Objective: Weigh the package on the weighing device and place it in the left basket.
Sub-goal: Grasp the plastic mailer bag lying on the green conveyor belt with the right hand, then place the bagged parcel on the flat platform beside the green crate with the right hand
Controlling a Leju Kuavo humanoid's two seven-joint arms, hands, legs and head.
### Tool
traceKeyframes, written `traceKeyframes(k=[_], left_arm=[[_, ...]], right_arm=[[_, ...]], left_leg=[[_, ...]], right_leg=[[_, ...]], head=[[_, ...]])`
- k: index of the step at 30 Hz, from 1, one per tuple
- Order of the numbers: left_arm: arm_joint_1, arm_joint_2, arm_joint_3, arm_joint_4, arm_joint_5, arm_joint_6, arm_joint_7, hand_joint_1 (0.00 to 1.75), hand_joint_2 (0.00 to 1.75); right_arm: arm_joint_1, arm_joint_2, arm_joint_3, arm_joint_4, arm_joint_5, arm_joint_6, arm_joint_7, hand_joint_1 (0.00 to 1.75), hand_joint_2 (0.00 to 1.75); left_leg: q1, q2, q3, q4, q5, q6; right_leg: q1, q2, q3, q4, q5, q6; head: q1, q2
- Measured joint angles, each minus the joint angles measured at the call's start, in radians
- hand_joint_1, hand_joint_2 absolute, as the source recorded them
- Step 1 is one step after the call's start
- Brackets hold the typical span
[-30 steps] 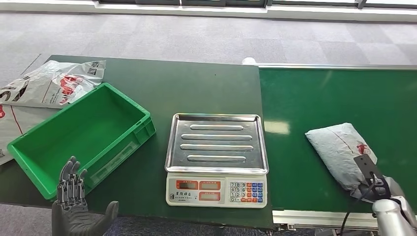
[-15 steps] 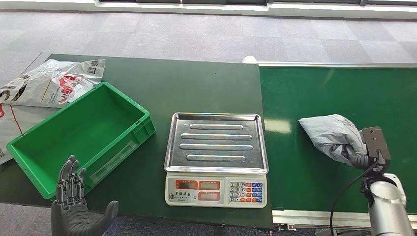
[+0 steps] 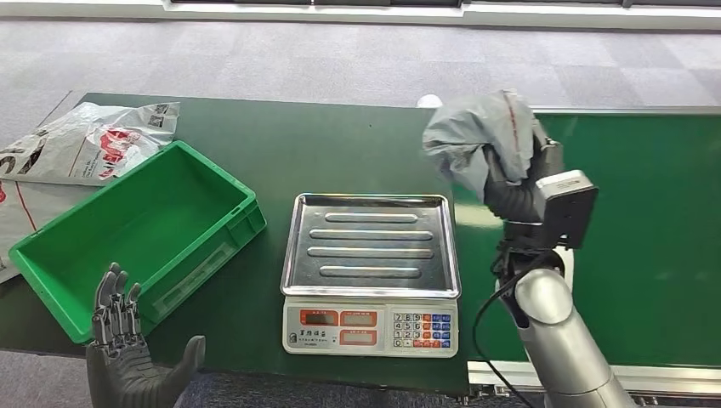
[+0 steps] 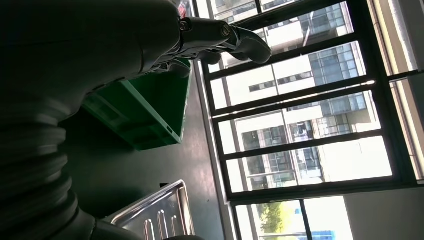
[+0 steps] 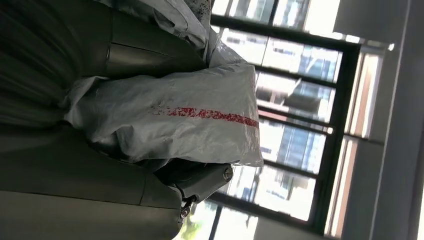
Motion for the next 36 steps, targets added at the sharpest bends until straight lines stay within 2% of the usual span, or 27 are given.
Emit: traceKeyframes(k=[4, 11, 13, 15, 16, 19, 20, 22, 24, 31, 36], left_arm=[[-0.006, 0.014, -0.019, 0.018, 0.007, 0.011, -0.003, 0.00, 1.75], [-0.009, 0.030, -0.033, 0.033, 0.013, 0.018, -0.004, 0.00, 1.75], [-0.015, 0.037, -0.042, 0.038, 0.016, 0.022, -0.002, 0.00, 1.75], [-0.028, 0.048, -0.058, 0.046, 0.021, 0.027, 0.003, 0.00, 1.75], [-0.035, 0.053, -0.067, 0.050, 0.024, 0.028, 0.008, 0.00, 1.75], [-0.052, 0.067, -0.090, 0.063, 0.026, 0.013, 0.029, 0.00, 1.75], [-0.057, 0.070, -0.095, 0.067, 0.025, 0.003, 0.039, 0.00, 1.75], [-0.069, 0.073, -0.101, 0.073, 0.020, -0.018, 0.060, 0.00, 1.75], [-0.077, 0.074, -0.103, 0.077, 0.012, -0.034, 0.078, 0.00, 1.75], [-0.078, 0.068, -0.102, 0.072, -0.018, -0.060, 0.112, 0.00, 1.75], [-0.074, 0.058, -0.097, 0.060, -0.034, -0.090, 0.131, 0.00, 1.75]], right_arm=[[-0.025, 0.042, 0.104, 0.003, 0.012, -0.004, 0.009, 1.75, 1.75], [-0.041, 0.057, 0.162, 0.004, 0.024, -0.004, 0.026, 1.75, 1.75], [-0.052, 0.070, 0.180, 0.013, 0.061, 0.011, 0.078, 1.75, 1.75], [-0.066, 0.095, 0.204, 0.037, 0.110, 0.047, 0.178, 1.75, 1.75], [-0.073, 0.109, 0.213, 0.056, 0.133, 0.071, 0.242, 1.39, 1.31], [-0.090, 0.143, 0.226, 0.136, 0.203, 0.153, 0.429, 0.08, 0.00], [-0.095, 0.152, 0.227, 0.169, 0.232, 0.185, 0.477, 0.00, 0.00], [-0.105, 0.169, 0.226, 0.234, 0.301, 0.253, 0.546, 0.00, 0.00], [-0.110, 0.185, 0.222, 0.287, 0.365, 0.306, 0.579, 0.00, 0.00], [-0.106, 0.215, 0.165, 0.335, 0.510, 0.330, 0.625, 0.00, 0.00], [-0.087, 0.215, 0.087, 0.331, 0.502, 0.330, 0.605, 0.00, 0.00]], left_leg=[[0.001, -0.004, -0.002, 0.000, 0.001, -0.001], [0.001, -0.005, -0.004, 0.000, 0.001, -0.001], [0.001, -0.004, -0.004, 0.000, 0.001, -0.001], [0.001, -0.004, -0.003, 0.000, 0.001, -0.002], [0.001, -0.004, -0.003, 0.000, 0.002, -0.002], [0.002, -0.004, -0.004, 0.000, 0.003, -0.004], [0.002, -0.004, -0.004, 0.000, 0.003, -0.004], [0.002, -0.004, -0.004, 0.000, 0.003, -0.004], [0.002, -0.004, -0.004, 0.000, 0.004, -0.004], [0.002, -0.004, -0.004, 0.000, 0.004, -0.004], [0.002, -0.004, -0.004, 0.000, 0.004, -0.004]], right_leg=[[0.001, -0.004, 0.000, 0.001, 0.000, -0.001], [0.000, -0.004, -0.001, 0.001, 0.000, -0.001], [0.000, -0.004, -0.002, 0.001, 0.000, -0.001], [0.001, -0.003, -0.002, 0.001, 0.001, -0.002], [0.001, -0.003, -0.002, 0.001, 0.001, -0.002], [0.002, -0.004, -0.003, 0.001, 0.001, -0.003], [0.002, -0.004, -0.003, 0.001, 0.002, -0.003], [0.003, -0.004, -0.003, 0.001, 0.002, -0.004], [0.003, -0.003, -0.003, 0.001, 0.002, -0.004], [0.002, -0.004, -0.003, 0.001, 0.002, -0.004], [0.002, -0.004, -0.003, 0.001, 0.003, -0.004]], head=[[0.000, 0.000], [0.000, 0.000], [0.000, 0.000], [0.000, 0.000], [0.000, 0.000], [0.000, 0.000], [0.000, 0.000], [0.000, 0.000], [0.000, 0.000], [0.000, 0.000], [0.000, 0.000]])
